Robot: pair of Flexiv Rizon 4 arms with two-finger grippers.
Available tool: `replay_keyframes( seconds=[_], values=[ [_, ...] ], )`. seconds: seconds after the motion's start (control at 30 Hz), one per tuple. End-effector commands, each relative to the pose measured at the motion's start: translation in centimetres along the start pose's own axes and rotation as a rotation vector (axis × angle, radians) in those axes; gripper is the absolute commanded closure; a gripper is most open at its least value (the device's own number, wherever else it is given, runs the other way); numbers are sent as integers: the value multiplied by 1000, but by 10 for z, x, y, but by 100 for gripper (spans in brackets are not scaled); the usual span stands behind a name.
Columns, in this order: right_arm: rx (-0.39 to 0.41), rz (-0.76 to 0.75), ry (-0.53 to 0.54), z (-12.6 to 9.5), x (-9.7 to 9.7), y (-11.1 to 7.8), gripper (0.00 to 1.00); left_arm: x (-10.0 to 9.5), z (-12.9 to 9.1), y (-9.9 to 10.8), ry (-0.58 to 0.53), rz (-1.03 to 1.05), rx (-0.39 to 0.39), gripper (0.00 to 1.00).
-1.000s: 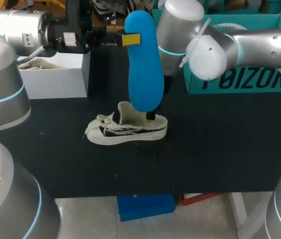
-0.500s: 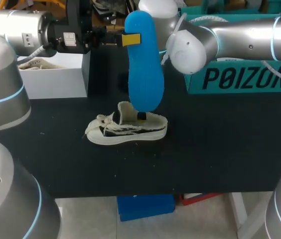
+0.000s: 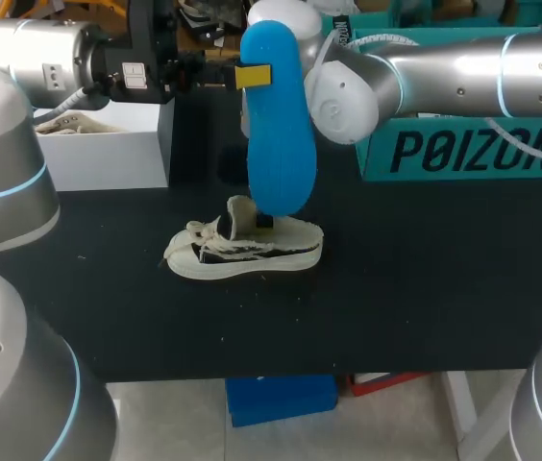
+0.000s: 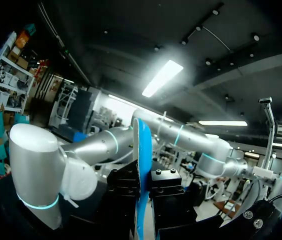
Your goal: Take the shoe out of the shoebox, open the shoe tongue, remove and reinsert the insole, then place the shoe into the shoebox
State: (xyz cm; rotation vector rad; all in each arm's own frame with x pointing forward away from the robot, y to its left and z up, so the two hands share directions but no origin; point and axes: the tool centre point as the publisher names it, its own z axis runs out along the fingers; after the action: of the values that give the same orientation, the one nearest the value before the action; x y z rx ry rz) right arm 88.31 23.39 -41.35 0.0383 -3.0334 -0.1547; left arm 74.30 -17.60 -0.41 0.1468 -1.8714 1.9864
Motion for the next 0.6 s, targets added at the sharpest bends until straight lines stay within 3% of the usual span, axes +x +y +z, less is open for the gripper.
replay_keyframes(
  seconds=[0.03, 0.6],
  values=[
    [-1, 0, 5, 5, -3, 2, 100, 0, 1, 1, -4, 2, 2, 100],
    [1, 0, 8, 2, -3, 0, 100, 0, 1, 1, -4, 2, 2, 100]
  ],
)
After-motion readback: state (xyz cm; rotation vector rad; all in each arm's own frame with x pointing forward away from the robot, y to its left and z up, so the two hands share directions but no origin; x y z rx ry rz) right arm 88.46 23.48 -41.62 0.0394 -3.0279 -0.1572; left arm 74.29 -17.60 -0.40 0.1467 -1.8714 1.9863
